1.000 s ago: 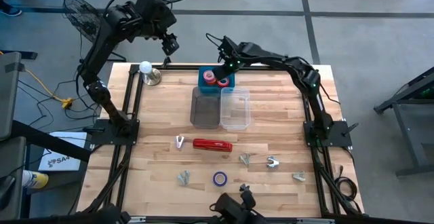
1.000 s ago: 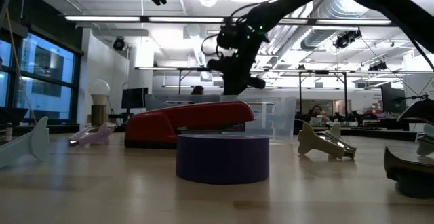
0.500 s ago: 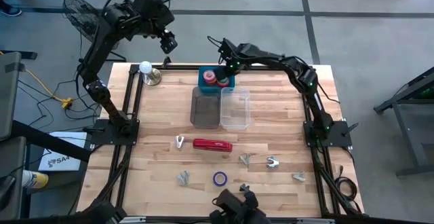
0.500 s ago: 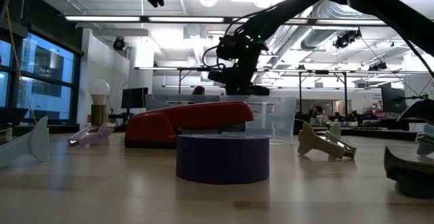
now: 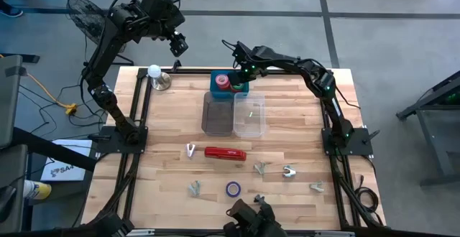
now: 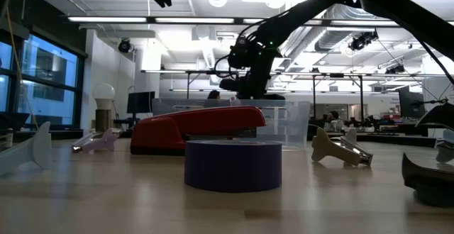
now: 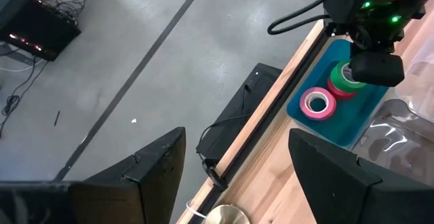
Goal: Pick and place Stapler, Stapler remover, tape
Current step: Put the green tape into the blue bin, then put the violet tape into the blue bin
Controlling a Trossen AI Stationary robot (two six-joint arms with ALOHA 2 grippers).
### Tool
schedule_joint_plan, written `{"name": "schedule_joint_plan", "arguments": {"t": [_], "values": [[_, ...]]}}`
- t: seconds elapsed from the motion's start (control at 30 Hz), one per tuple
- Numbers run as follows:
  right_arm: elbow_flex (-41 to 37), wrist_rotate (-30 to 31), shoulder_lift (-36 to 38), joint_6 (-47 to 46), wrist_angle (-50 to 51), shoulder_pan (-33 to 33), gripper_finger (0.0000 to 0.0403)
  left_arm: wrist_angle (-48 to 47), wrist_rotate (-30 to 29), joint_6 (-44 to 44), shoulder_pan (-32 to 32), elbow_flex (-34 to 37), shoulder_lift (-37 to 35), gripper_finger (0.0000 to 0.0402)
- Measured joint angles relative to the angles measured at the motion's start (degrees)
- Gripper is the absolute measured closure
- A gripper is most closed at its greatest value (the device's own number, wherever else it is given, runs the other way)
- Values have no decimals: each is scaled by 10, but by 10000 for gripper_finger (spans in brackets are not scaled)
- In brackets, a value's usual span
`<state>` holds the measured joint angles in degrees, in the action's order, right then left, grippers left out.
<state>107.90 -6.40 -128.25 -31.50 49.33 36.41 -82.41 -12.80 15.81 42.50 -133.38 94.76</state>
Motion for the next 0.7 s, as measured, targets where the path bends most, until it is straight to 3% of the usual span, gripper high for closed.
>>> {"name": "schedule_joint_plan", "arguments": {"t": [0.23,0.7], "values": [[0,1,0,10,-4,-4,348,1,0,3,0,0,0,144],[0,-23,5,20,12,-4,231,5,1,3,0,0,0,144]]}}
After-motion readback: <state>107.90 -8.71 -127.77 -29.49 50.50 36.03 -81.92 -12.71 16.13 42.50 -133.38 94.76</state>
